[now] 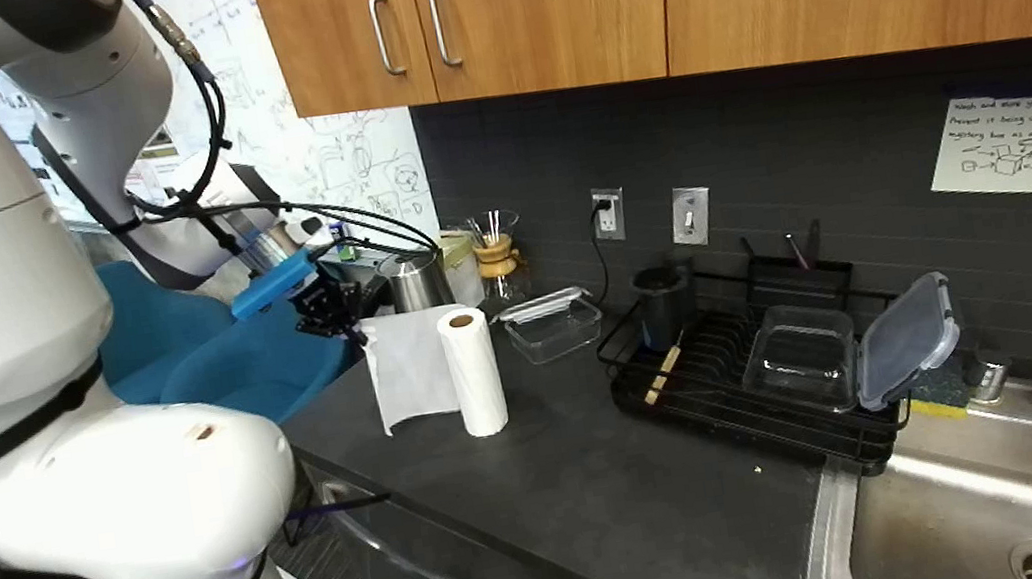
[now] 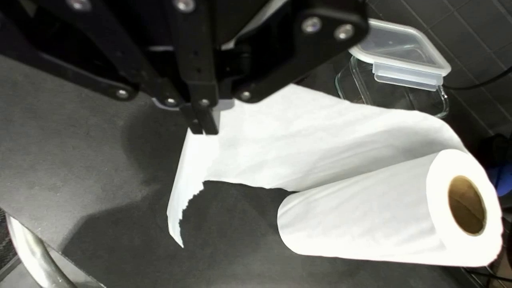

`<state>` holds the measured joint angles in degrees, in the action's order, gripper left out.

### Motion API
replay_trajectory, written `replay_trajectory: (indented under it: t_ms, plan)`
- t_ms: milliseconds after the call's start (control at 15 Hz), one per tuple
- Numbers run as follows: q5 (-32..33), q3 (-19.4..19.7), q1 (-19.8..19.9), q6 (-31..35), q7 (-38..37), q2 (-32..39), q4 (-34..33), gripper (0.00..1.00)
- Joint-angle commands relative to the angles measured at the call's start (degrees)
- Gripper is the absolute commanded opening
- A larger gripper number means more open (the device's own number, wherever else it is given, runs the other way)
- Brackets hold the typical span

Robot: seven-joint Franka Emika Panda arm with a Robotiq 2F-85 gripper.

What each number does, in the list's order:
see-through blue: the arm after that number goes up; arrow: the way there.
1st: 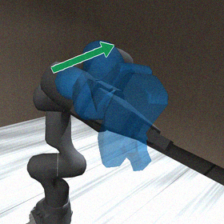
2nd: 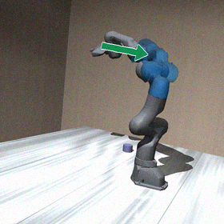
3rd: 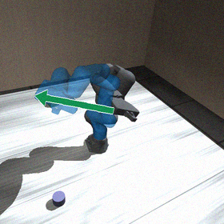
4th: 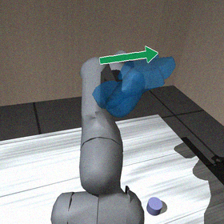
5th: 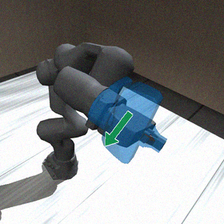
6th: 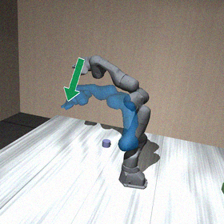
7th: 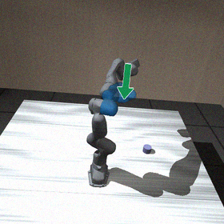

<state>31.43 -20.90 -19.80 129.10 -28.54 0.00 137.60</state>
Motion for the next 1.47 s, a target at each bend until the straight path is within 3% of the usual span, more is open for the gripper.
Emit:
replay_trajectory:
  t_ms: [0,800,1200,1400]
  plan:
    - [1.4,-0.9,-1.3,-4.1,0.1,1.1,-2.5,0.0]
    - [6.0,-2.8,-6.6,-15.2,1.9,8.3,-9.8,0.0]
    - [5.7,-2.5,-7.6,-16.2,3.7,9.9,-11.2,0.0]
    - [2.0,-3.0,-6.8,-12.6,11.9,9.2,-10.9,0.0]
